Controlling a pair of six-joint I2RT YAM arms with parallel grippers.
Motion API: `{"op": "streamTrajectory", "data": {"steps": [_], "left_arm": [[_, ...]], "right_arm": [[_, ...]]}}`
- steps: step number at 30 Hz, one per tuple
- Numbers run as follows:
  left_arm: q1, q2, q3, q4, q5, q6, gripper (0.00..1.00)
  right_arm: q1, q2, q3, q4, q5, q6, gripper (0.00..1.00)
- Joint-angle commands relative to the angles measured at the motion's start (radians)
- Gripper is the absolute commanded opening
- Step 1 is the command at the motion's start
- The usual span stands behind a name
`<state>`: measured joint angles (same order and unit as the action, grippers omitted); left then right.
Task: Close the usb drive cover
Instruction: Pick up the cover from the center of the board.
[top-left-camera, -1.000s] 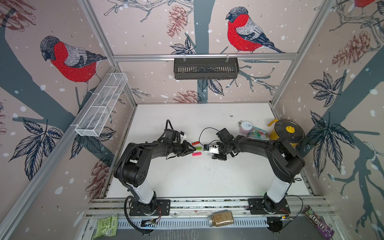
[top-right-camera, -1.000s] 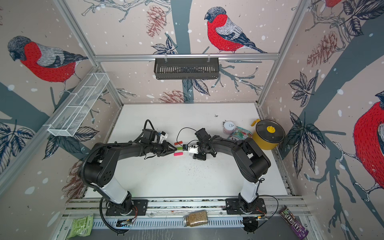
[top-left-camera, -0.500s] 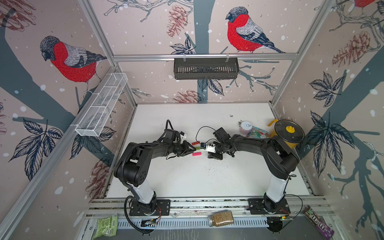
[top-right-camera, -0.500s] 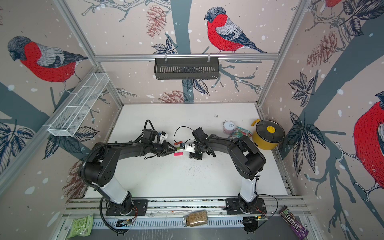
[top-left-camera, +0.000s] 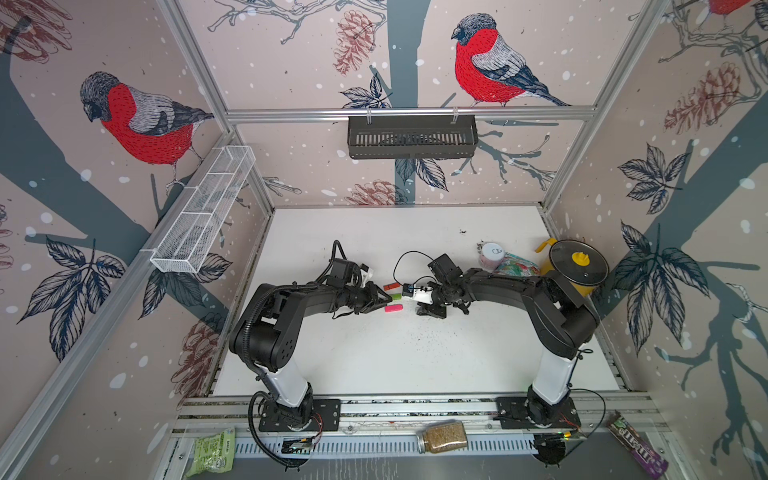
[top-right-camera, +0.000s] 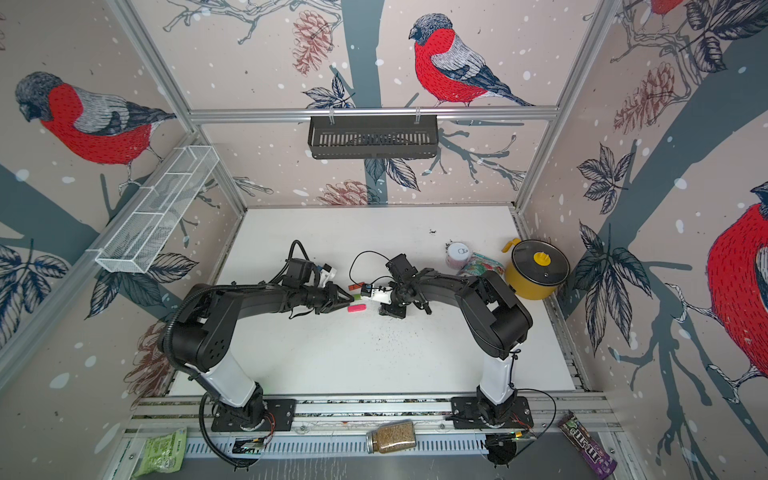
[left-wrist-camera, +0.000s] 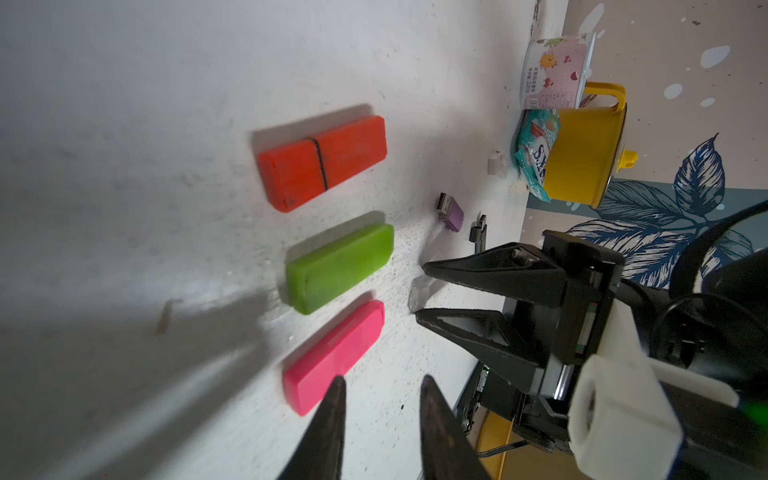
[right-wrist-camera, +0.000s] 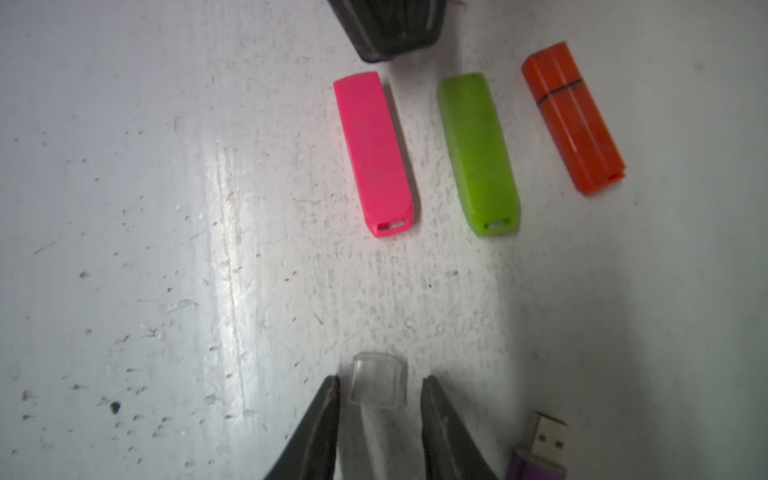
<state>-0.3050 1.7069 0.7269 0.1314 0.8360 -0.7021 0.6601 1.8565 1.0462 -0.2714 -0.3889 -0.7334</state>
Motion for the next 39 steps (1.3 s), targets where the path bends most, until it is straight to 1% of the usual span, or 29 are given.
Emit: {"op": "streamTrajectory", "data": {"steps": [1, 7, 18, 22, 26, 30, 34, 39], "left_arm": [[0.001, 0.000, 0.001, 0.025, 0.021, -0.003, 0.31], [0.001, 0.002, 0.001, 0.027, 0.021, -0.003, 0.31], [0.000, 0.005, 0.002, 0.033, 0.029, -0.010, 0.31], [-0.005, 0.006, 0.002, 0.044, 0.041, -0.017, 0.32], [-0.026, 0.021, 0.003, 0.080, 0.068, -0.043, 0.32], [-0.058, 0.029, 0.009, 0.092, 0.068, -0.051, 0.32], [-0.065, 0.026, 0.007, 0.092, 0.063, -0.054, 0.32], [-0.065, 0.022, 0.010, 0.090, 0.056, -0.055, 0.33]], "right_arm": [[-0.001, 0.021, -0.006, -0.113, 0.129, -0.013, 0.33], [0.008, 0.024, -0.002, -0.112, 0.099, -0.024, 0.32], [0.012, 0.033, 0.001, -0.116, 0.120, -0.026, 0.22], [0.013, 0.029, 0.000, -0.115, 0.121, -0.029, 0.21], [0.013, 0.016, -0.006, -0.100, 0.108, -0.033, 0.22], [0.010, 0.017, -0.006, -0.116, 0.121, -0.040, 0.33], [0.005, 0.010, -0.013, -0.128, 0.139, -0.048, 0.33], [0.004, 0.013, -0.014, -0.139, 0.142, -0.050, 0.32]]}}
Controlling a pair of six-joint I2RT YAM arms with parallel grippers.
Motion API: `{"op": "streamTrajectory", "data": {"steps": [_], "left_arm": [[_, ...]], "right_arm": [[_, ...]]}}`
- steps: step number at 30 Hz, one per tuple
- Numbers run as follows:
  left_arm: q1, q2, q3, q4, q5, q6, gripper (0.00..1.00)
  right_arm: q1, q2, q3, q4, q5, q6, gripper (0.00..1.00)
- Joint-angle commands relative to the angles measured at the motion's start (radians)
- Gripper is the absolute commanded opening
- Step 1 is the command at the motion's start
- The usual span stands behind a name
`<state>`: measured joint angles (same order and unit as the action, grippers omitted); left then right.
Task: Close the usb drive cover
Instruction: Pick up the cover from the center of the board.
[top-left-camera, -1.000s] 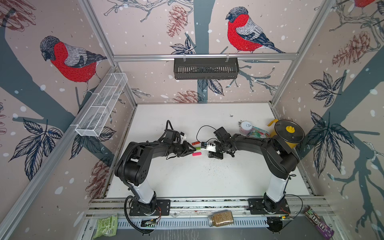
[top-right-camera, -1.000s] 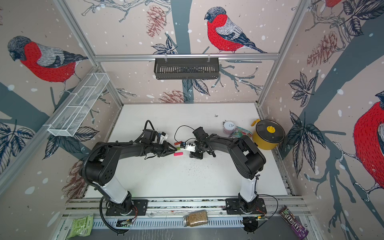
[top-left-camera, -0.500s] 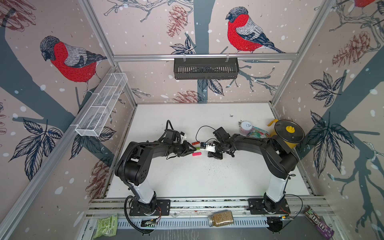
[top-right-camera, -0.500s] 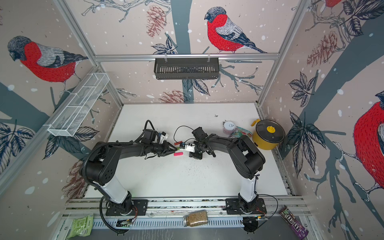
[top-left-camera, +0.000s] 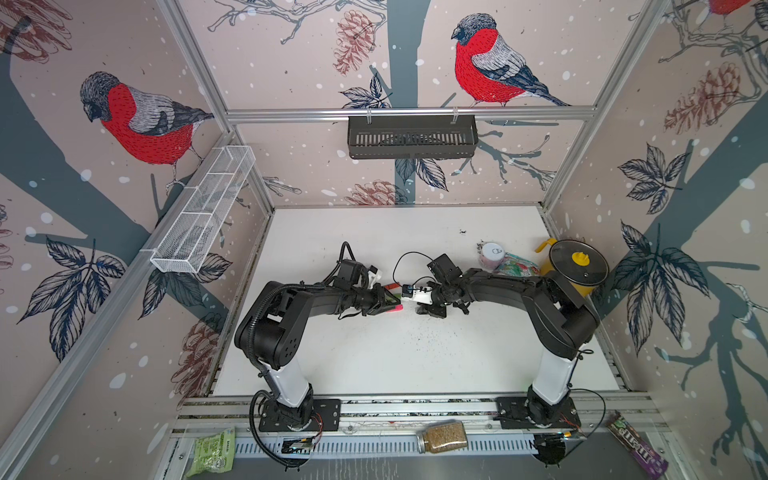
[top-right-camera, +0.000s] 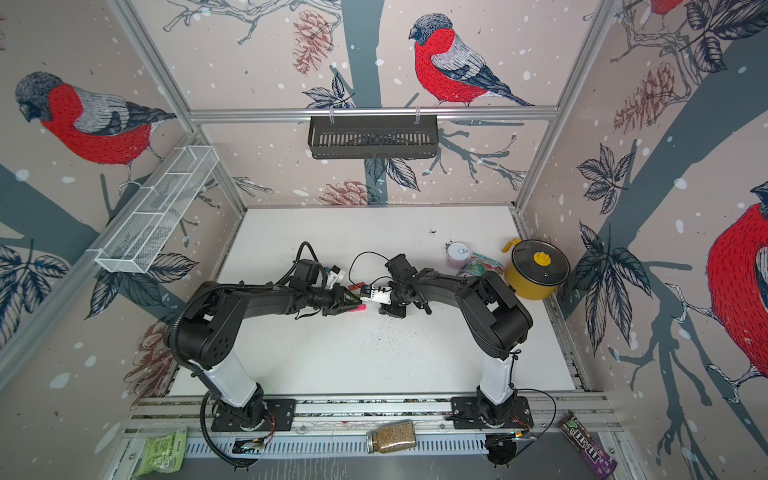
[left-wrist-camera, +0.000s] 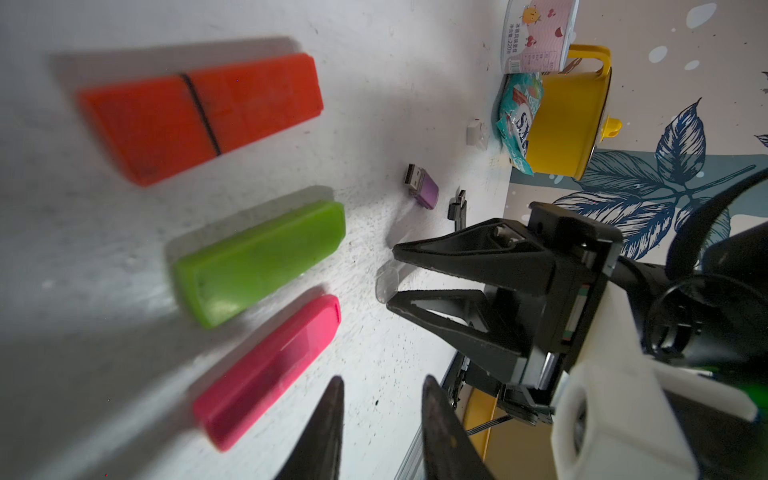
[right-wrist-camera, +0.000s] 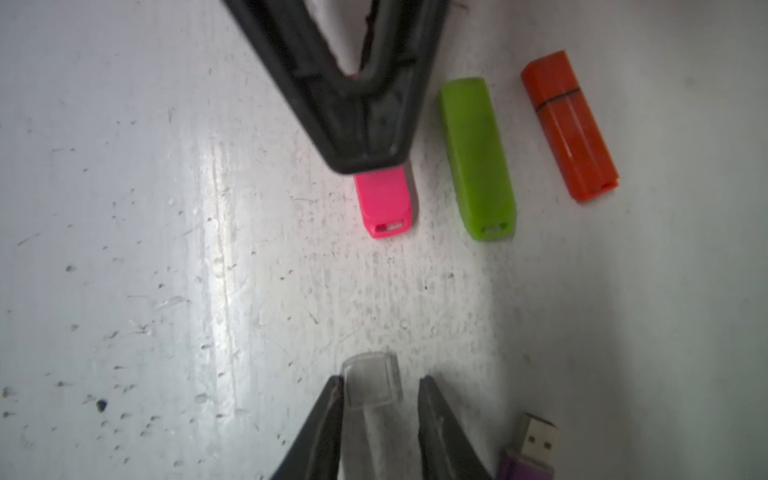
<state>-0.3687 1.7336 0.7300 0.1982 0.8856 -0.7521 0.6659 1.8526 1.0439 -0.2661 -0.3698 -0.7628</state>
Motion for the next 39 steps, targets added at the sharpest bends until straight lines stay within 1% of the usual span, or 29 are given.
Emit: {"op": "streamTrajectory", "data": {"steps": [1, 11, 21, 24, 28, 31, 37, 39], "left_arm": [[-0.001, -0.006, 0.009, 0.023, 0.005, -0.005, 0.33], [-0.002, -0.001, 0.012, 0.021, 0.005, -0.003, 0.33], [-0.001, 0.009, 0.014, 0.024, 0.011, -0.002, 0.33], [-0.003, 0.015, 0.013, 0.032, 0.018, -0.006, 0.32], [-0.011, 0.027, 0.007, 0.077, 0.044, -0.033, 0.33], [-0.026, 0.040, 0.006, 0.122, 0.059, -0.060, 0.33], [-0.050, 0.079, -0.026, 0.275, 0.103, -0.147, 0.35], [-0.052, 0.083, -0.032, 0.294, 0.105, -0.159, 0.35]], "right_arm": [[-0.002, 0.017, -0.010, -0.147, 0.122, -0.022, 0.32], [0.004, 0.039, 0.008, -0.171, 0.080, -0.047, 0.30], [0.003, 0.039, 0.004, -0.183, 0.064, -0.056, 0.21], [0.003, 0.035, 0.002, -0.179, 0.063, -0.055, 0.19], [-0.002, 0.020, 0.002, -0.162, 0.034, -0.044, 0.17], [-0.010, -0.006, -0.002, -0.128, -0.011, -0.022, 0.17], [-0.024, -0.052, -0.016, -0.056, -0.104, 0.013, 0.17], [-0.026, -0.057, -0.019, -0.046, -0.116, 0.020, 0.17]]}}
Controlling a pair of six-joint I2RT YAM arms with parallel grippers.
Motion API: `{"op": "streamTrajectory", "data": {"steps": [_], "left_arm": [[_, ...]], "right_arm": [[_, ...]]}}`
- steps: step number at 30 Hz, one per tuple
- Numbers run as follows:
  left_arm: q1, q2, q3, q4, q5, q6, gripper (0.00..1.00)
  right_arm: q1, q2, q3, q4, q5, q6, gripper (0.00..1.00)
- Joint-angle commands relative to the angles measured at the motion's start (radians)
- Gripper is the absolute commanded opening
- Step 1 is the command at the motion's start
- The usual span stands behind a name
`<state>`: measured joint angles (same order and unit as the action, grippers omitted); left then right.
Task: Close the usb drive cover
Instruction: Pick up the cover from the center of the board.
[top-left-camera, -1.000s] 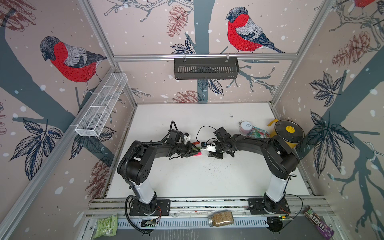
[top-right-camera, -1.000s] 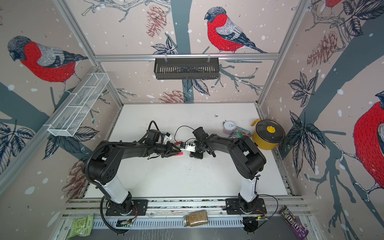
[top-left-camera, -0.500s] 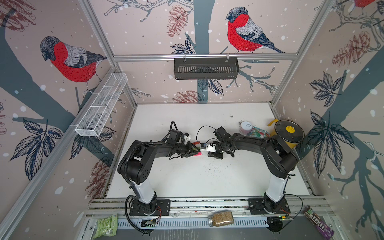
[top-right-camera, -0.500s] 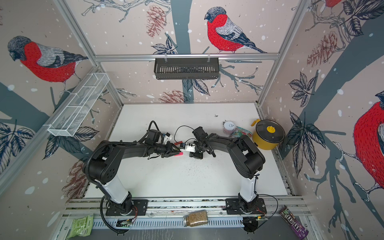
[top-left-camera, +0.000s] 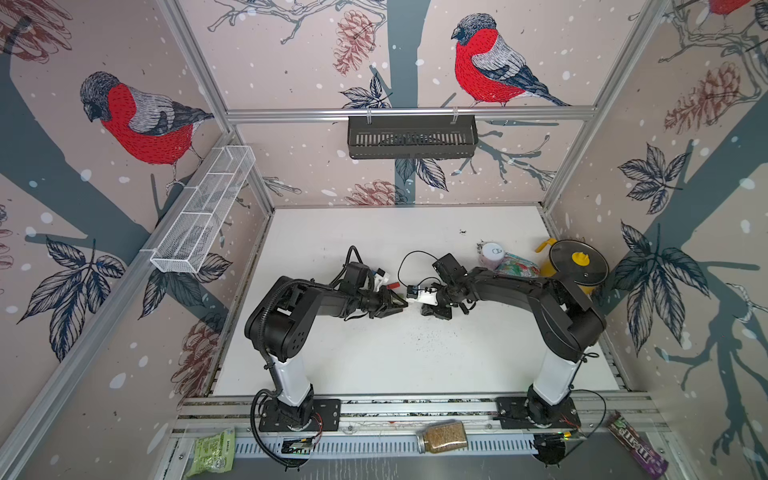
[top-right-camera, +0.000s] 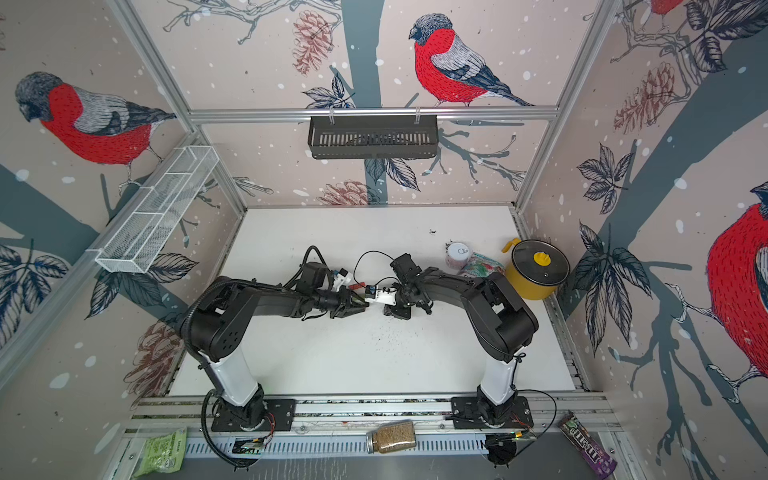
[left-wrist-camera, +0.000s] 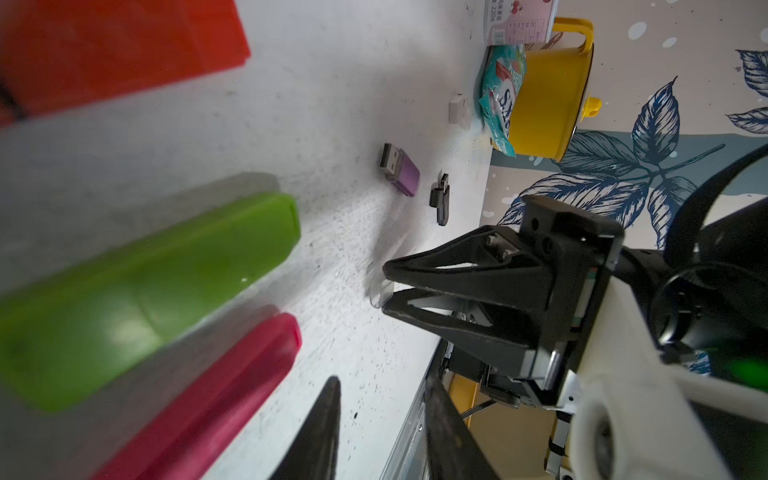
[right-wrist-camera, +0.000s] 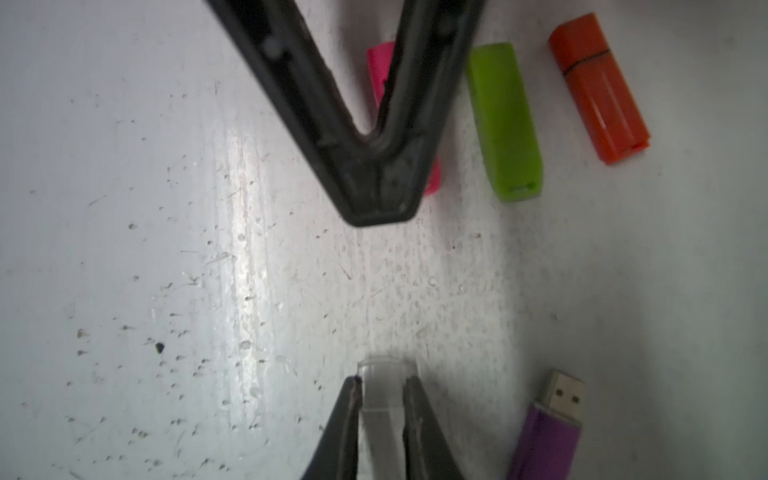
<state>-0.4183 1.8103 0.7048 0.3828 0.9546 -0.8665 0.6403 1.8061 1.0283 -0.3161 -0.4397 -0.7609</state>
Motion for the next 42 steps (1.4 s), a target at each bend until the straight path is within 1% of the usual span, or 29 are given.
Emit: {"op": "streamTrajectory", "data": {"steps": [1, 13, 17, 23, 30, 42], "left_arm": [[-0.002, 0.008, -0.009, 0.118, 0.039, -0.049, 0.35], [-0.019, 0.058, -0.020, 0.228, 0.084, -0.115, 0.35], [-0.019, 0.060, -0.021, 0.233, 0.087, -0.118, 0.35], [-0.020, 0.063, -0.031, 0.272, 0.098, -0.143, 0.32], [-0.020, 0.063, -0.032, 0.281, 0.099, -0.150, 0.30], [-0.020, 0.061, -0.032, 0.349, 0.092, -0.208, 0.28]], "right_arm": [[0.001, -0.013, -0.005, 0.010, -0.053, 0.021, 0.17], [-0.003, -0.022, 0.009, 0.052, -0.124, 0.053, 0.18], [-0.004, -0.019, 0.018, 0.059, -0.141, 0.061, 0.17], [-0.002, -0.015, 0.028, 0.071, -0.146, 0.073, 0.17], [-0.002, -0.005, 0.042, 0.078, -0.170, 0.086, 0.17], [0.007, -0.004, 0.049, 0.100, -0.190, 0.107, 0.17]]}}
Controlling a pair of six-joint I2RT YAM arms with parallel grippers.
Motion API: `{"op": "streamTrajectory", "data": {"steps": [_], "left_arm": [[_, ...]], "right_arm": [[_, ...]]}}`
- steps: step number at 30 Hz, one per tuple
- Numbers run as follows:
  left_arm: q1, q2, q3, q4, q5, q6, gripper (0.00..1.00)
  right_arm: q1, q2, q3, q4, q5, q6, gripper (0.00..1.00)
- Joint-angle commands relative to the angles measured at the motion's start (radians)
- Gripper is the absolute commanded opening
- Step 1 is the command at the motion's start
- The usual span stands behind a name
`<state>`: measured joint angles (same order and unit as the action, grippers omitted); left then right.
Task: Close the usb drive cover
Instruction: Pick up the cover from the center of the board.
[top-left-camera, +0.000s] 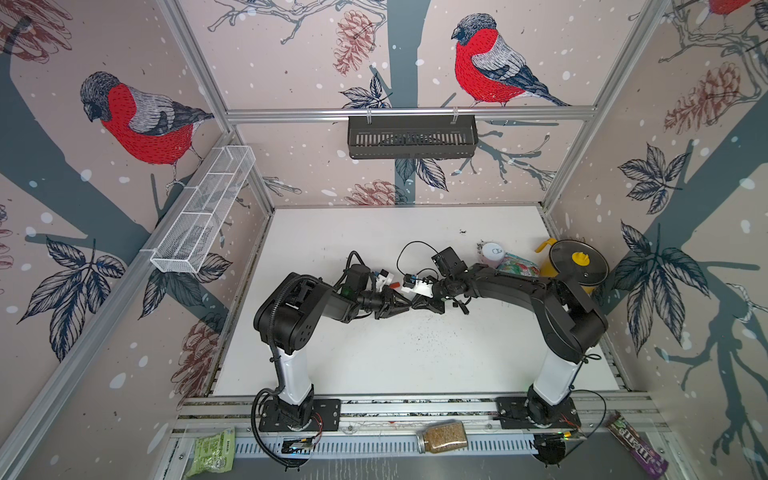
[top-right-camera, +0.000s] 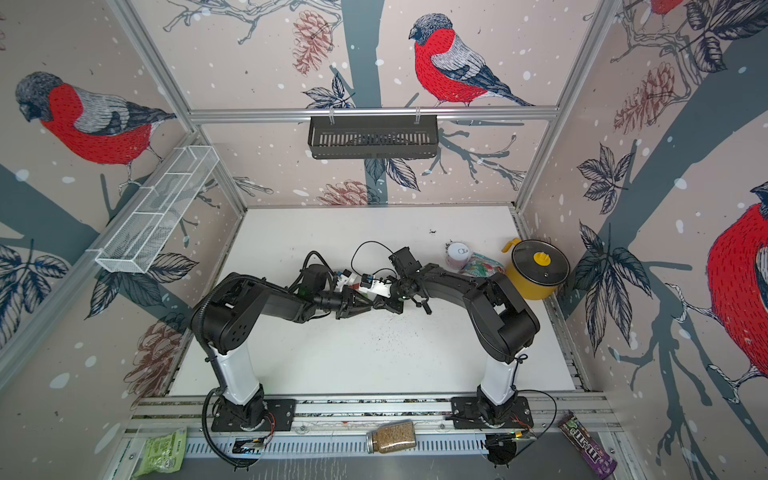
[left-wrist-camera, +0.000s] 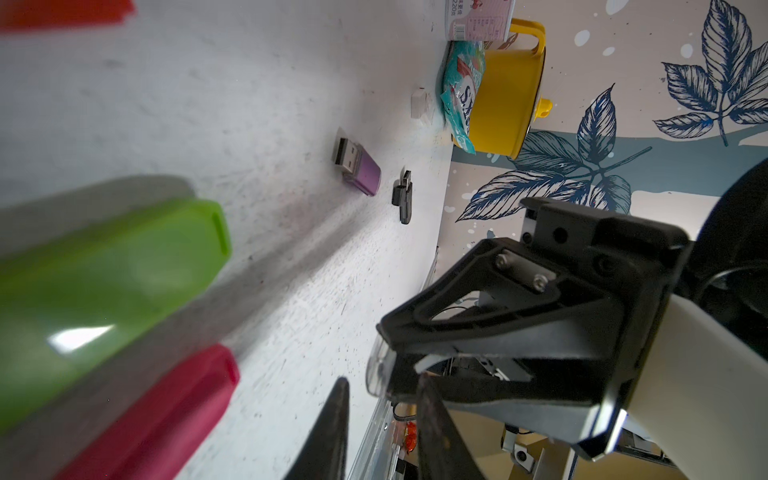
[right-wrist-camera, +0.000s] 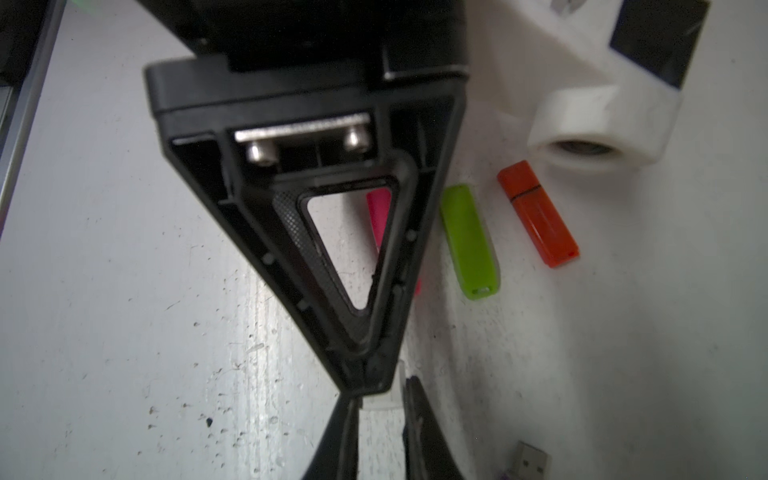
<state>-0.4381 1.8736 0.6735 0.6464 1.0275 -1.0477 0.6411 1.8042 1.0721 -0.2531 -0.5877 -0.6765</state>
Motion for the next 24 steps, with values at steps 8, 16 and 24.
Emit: {"op": "streamTrajectory", "data": {"steps": [8, 16, 24], "left_arm": [[0.001, -0.004, 0.002, 0.102, 0.011, -0.043, 0.25], [0.008, -0.008, -0.002, 0.125, -0.001, -0.068, 0.17], [0.011, -0.018, -0.011, 0.133, -0.005, -0.072, 0.06]], "right_arm": [[0.005, -0.013, 0.004, 0.077, -0.062, 0.049, 0.17], [0.000, -0.016, 0.004, 0.104, -0.071, 0.070, 0.17], [-0.002, -0.005, 0.014, 0.115, -0.039, 0.087, 0.19]]}}
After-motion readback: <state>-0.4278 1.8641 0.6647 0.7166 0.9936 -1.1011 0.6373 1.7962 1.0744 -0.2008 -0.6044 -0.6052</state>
